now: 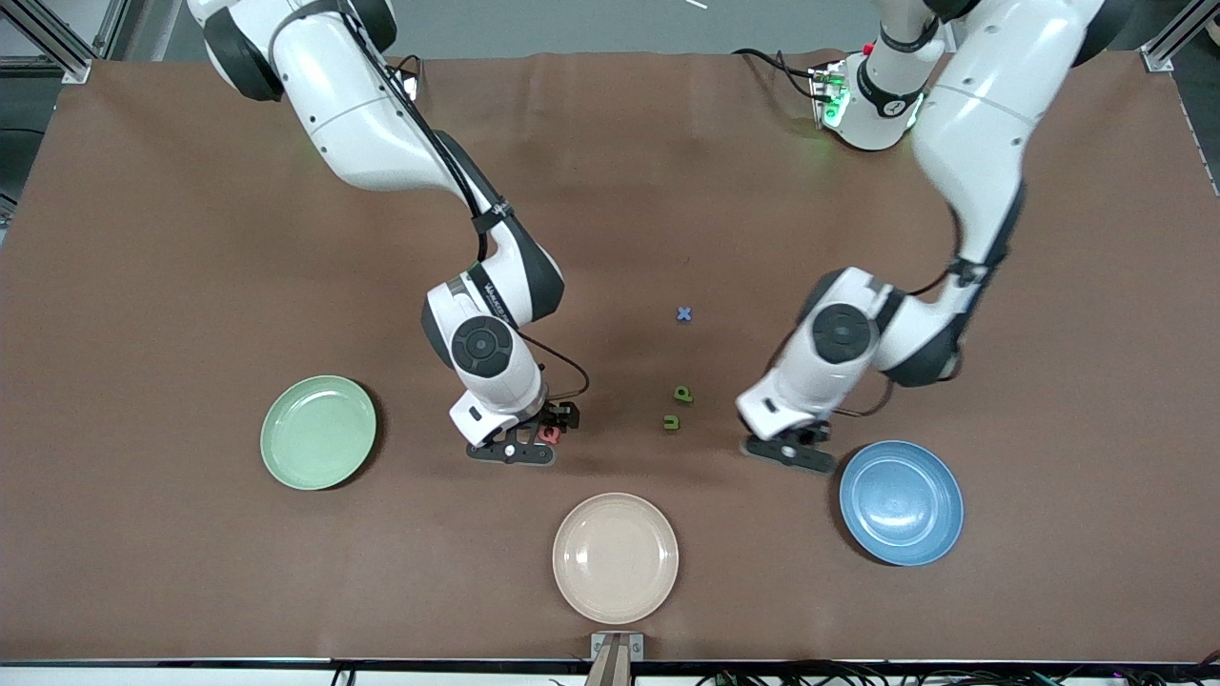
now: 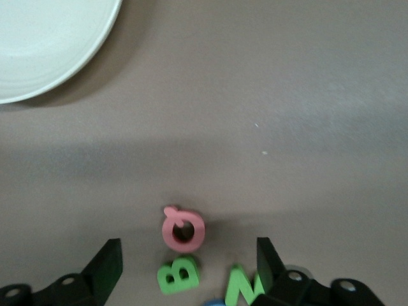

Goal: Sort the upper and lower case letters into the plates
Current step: 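Drop the e into the blue plate while the right gripper grasps the Q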

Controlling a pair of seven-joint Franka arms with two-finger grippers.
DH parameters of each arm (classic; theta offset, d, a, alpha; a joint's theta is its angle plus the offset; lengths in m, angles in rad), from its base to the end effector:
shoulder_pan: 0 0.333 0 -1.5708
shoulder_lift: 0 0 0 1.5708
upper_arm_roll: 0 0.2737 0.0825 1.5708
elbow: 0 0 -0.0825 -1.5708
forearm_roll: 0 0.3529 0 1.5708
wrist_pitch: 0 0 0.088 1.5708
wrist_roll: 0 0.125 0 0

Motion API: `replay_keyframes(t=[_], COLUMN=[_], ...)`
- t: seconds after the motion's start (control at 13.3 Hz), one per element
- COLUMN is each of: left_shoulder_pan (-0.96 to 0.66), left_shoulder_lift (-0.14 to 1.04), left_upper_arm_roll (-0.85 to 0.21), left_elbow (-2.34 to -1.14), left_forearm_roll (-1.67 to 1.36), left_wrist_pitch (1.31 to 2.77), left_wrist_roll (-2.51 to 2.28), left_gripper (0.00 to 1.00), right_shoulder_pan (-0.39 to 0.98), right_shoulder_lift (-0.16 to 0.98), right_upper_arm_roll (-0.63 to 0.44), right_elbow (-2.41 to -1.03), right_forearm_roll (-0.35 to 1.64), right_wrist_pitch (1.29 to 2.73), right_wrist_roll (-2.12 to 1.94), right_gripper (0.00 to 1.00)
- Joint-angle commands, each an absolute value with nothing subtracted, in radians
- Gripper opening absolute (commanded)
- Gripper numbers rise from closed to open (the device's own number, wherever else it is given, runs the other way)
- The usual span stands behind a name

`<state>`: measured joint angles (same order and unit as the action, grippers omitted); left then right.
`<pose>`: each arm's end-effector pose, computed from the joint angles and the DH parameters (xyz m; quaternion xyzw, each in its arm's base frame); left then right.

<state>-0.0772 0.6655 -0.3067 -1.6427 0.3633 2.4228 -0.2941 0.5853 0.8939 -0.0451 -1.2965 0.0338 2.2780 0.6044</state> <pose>0.6174 -0.2213 0.2238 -0.9872 0.1340 -0.0863 0.0099 0.5953 0.3662 0.1859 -0.9985 0.0333 -0.0393 0.0207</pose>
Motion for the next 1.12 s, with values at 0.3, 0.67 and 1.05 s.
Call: replay_keyframes(t=[0.3, 0.67, 1.05], left_shoulder_pan=[0.109, 0.150, 0.141], left_shoulder_lift=[0.670, 0.692, 0.676], left_upper_arm_roll=[-0.307, -0.305, -0.357], left_elbow=[-1.655, -1.631, -1.638], left_forearm_roll=[0.379, 0.379, 0.362], left_wrist_pitch=[2.408, 2.416, 2.408], left_wrist_roll=[-0.101, -0.038, -0.124], left_gripper=[0.16, 0.98, 1.00], right_shoulder_pan=[0.610, 0.614, 0.504], right_shoulder_lift=[0.957, 0.957, 0.902], right_upper_arm_roll=[-0.058, -0.057, -0.046], right_elbow=[-1.267, -1.272, -1.273], right_forearm_roll=[-0.005, -0.021, -0.002], right_wrist_pitch=[2.322, 2.322, 2.249], right_wrist_roll=[0.632, 0.626, 0.505], right_gripper=[0.76, 0.33, 0.00])
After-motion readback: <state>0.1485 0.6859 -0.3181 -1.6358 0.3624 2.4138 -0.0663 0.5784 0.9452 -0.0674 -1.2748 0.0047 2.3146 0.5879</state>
